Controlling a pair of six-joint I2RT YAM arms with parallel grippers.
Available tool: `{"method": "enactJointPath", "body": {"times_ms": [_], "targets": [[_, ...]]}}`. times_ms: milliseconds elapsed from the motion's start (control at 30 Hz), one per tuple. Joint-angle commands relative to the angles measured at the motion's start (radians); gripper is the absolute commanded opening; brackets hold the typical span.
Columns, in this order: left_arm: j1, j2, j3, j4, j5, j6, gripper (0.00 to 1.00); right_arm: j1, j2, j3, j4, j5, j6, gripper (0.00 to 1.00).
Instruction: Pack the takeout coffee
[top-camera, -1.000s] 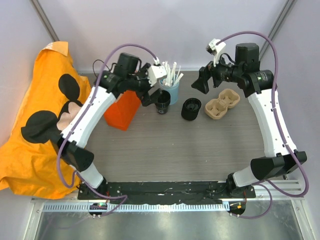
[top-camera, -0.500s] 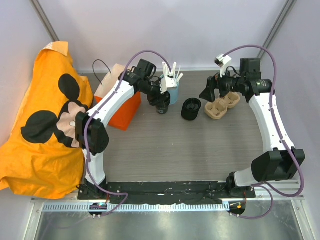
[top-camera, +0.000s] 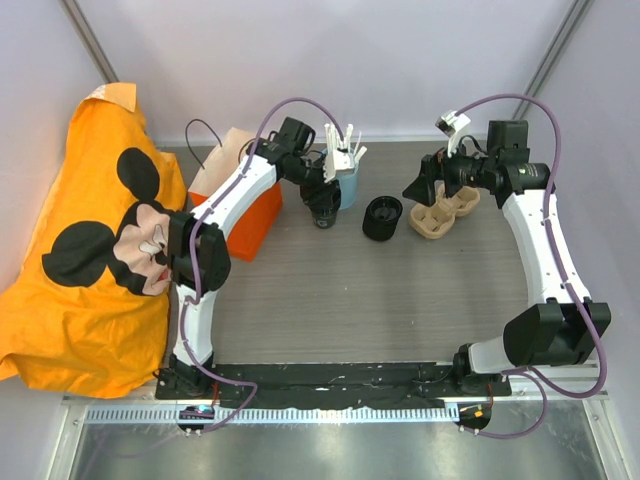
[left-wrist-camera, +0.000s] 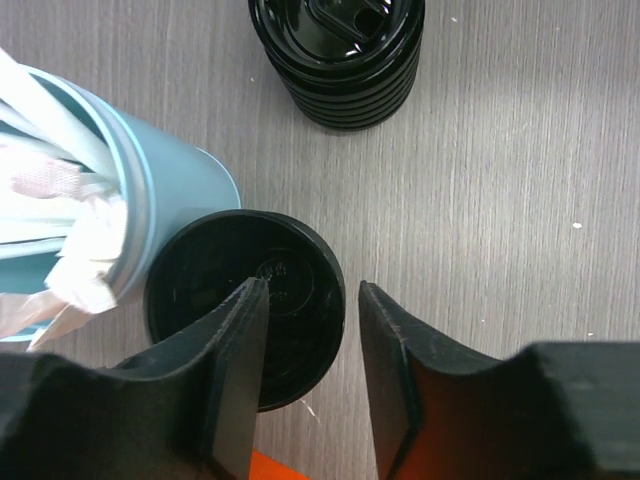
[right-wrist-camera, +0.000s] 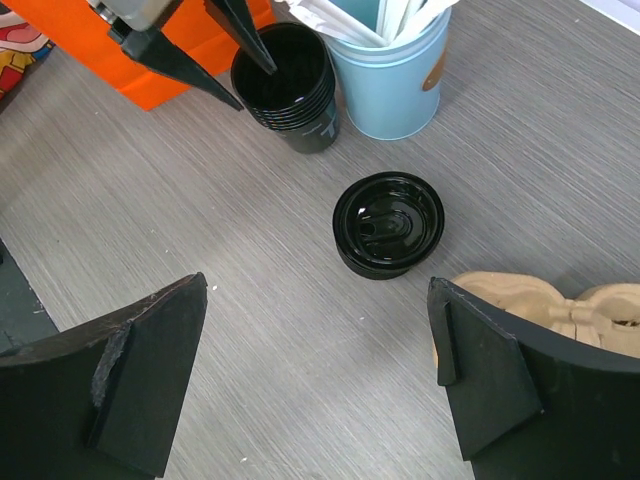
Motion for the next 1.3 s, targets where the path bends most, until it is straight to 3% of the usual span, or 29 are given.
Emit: {"method": "enactJointPath", "body": {"times_ms": [0, 633, 1267], "targets": [[0.009, -0.002, 0.046, 0.009, 0.060, -0.008, 0.43, -0.012, -0.033, 0.001, 0.038, -0.030, -0.004, 0.96], [-0.007, 0.021, 0.043, -0.046, -0.020, -0.025, 0.41, -0.014, -0.034, -0.008, 0.038, -0.032, -0.005, 0.95], [-0.007, 0.039, 0.054, -0.086, -0.029, -0.019, 0.27, -0.015, -0.030, -0.016, 0.038, -0.035, -0.011, 0.95]]}}
